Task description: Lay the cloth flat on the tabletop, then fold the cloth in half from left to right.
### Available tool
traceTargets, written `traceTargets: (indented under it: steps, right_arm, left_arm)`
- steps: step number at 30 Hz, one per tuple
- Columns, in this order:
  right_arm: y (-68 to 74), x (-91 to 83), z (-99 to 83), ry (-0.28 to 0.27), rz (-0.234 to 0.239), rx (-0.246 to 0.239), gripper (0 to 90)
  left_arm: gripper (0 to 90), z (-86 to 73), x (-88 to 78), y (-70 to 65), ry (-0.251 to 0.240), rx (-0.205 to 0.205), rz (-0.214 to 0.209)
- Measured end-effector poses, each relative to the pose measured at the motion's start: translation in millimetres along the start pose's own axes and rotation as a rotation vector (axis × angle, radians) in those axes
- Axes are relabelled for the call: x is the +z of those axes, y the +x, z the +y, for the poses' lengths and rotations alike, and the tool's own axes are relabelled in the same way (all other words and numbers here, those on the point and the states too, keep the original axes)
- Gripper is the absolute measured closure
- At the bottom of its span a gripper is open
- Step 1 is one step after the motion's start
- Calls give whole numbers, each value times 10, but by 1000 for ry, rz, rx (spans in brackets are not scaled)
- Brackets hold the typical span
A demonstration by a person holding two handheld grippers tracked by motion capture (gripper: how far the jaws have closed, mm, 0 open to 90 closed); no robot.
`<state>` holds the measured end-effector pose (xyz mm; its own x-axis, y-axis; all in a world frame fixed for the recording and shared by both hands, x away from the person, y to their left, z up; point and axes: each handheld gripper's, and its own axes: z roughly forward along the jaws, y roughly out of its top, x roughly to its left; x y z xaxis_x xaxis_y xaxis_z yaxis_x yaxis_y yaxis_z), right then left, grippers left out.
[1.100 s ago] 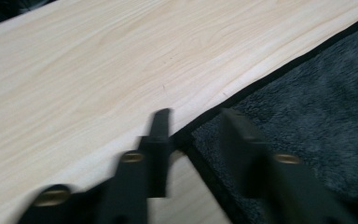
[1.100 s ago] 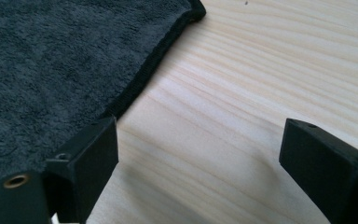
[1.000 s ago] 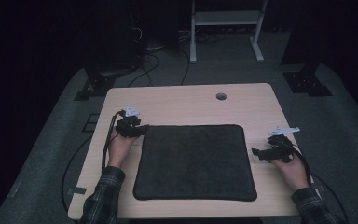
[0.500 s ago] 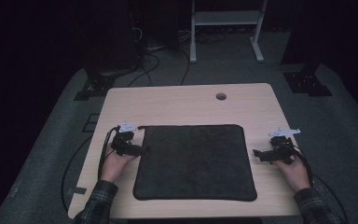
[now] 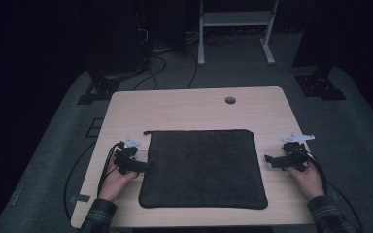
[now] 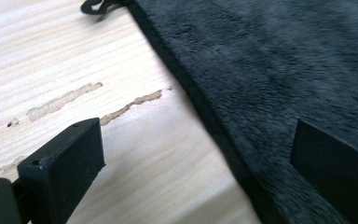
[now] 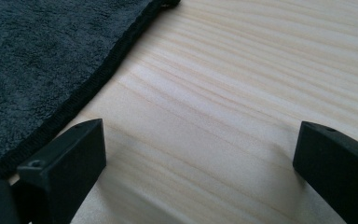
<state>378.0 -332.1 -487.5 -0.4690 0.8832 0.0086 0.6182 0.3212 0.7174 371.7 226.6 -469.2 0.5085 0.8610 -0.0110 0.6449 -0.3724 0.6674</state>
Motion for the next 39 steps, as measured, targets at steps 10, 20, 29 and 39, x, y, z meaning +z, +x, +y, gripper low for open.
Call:
traceTargets:
  steps: [10, 20, 29, 39]
  right_arm:
    - [3, -1, -1, 1, 3, -1, 17]
    - [4, 0, 0, 1, 4, 0, 17]
    - [3, 0, 0, 1, 4, 0, 17]
    - [4, -1, 0, 2, 4, 0, 17]
  left_arm:
    - [144, 29, 50, 10, 15, 3, 7]
    - [396, 26, -6, -74, 12, 17, -1]
    - [765, 21, -18, -128, -11, -8, -75]
    - [874, 30, -19, -104, 9, -77, -127]
